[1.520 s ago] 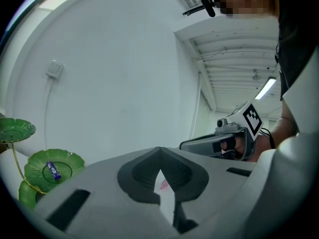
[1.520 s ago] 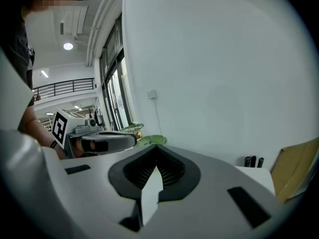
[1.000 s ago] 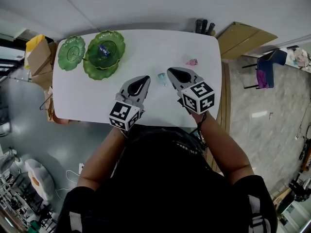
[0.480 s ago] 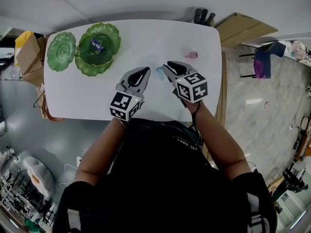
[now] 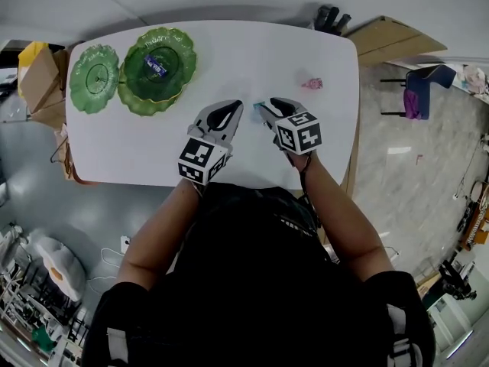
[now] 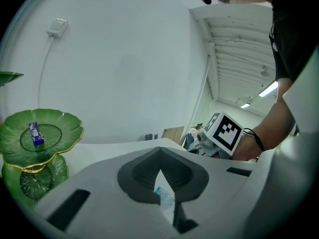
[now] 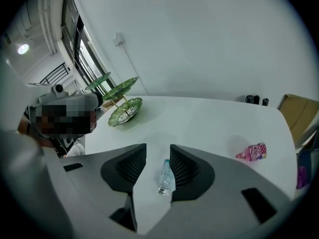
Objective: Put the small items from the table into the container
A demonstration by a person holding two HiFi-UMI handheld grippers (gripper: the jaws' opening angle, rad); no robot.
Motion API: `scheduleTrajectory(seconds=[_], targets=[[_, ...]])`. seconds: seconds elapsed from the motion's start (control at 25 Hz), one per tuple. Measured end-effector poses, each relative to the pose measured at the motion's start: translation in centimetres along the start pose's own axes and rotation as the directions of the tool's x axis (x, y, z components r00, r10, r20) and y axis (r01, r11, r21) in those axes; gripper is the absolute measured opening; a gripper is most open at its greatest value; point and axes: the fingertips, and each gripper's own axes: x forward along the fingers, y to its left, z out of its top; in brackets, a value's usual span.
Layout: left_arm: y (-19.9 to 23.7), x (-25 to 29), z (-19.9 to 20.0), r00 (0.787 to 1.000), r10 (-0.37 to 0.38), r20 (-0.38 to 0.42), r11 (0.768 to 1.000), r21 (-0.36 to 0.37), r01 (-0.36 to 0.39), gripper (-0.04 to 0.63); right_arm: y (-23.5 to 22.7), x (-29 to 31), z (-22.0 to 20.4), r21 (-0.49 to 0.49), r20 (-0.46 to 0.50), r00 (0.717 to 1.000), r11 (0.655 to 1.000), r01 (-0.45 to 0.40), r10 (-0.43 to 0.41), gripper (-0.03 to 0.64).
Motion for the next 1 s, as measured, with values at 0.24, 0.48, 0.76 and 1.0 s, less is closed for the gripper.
scheduleTrajectory(seconds=[0.24,0.48,0.76,1.0], targets=[[1.2,0.3,-1.0,1.000,0.007,-0.018,1.000,-0.021,-0.008,0.008,-1.3,2.6,-3.8,0.017,-0.099,0.995,1.000,0.024,-0.023,0.150],[1.8,0.5,-1.7,0.999,-0.001,-0.038,0.999,-0.034,0.000,0.008,-2.1,4.3,-5.9,0.039,-0.156,0.987,0.998,0.042,-0.036,0.153],[2.2,0.6,-2.5,0.998,-0.010,-0.056,0.999,-0.046,0.008,0.008,-2.5,6.0,-7.3,0.046,-0.208,0.977,0.997,0.058,-0.047,0.163],[2.8,0.7,-2.9,0.998,-0.013,-0.064,0.999,-0.050,0.010,0.008,-2.7,7.0,-8.0,0.030,-0.241,0.968,0.997,0.074,-0.065,0.176]])
